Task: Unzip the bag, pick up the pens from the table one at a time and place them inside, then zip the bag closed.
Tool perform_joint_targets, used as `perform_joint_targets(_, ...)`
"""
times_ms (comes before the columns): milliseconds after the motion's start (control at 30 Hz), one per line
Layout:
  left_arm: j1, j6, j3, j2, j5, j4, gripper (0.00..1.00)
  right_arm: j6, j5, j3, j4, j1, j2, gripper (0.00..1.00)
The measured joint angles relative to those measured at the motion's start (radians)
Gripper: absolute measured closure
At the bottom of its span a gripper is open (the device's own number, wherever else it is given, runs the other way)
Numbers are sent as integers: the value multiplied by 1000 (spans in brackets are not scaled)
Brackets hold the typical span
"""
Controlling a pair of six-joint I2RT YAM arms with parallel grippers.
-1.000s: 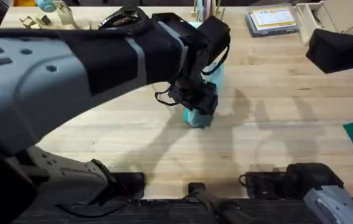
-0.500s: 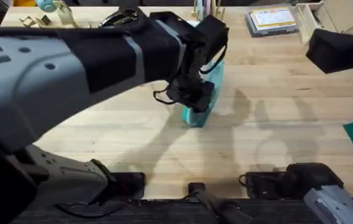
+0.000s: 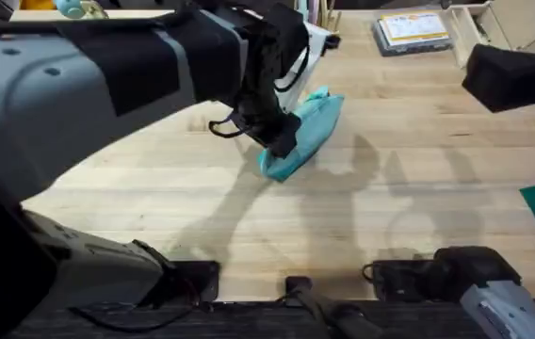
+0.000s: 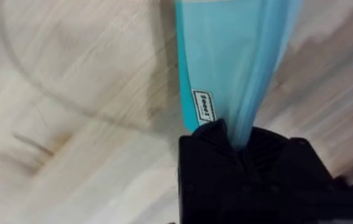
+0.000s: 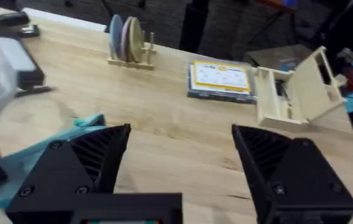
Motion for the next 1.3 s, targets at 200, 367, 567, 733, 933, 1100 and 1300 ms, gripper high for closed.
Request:
perform_joint_targets(200,-1,198,0,0,-4,0,959,0,-141,0,-18,0,0,3)
perform_joint_targets(367,0,257,0,0,-7,0,959,0,-251,0,-62,0,22,3)
perform_joint_targets(567,0,249,0,0,-7,0,959,0,-339,0,-60,0,106,5)
perform_joint_targets(733,0,216,0,-12,-34,15,959,0,-461,0,-7,0,282,5)
perform_joint_targets(933,2,213,0,-17,-60,29,958,-42,-557,8,32,-1,435,5)
perform_joint_targets(1100,2,213,-1,-17,-65,46,958,-89,-608,29,63,-2,558,5)
perform_joint_targets(1300,4,213,-2,-17,-84,170,958,-146,-629,32,137,-2,674,5)
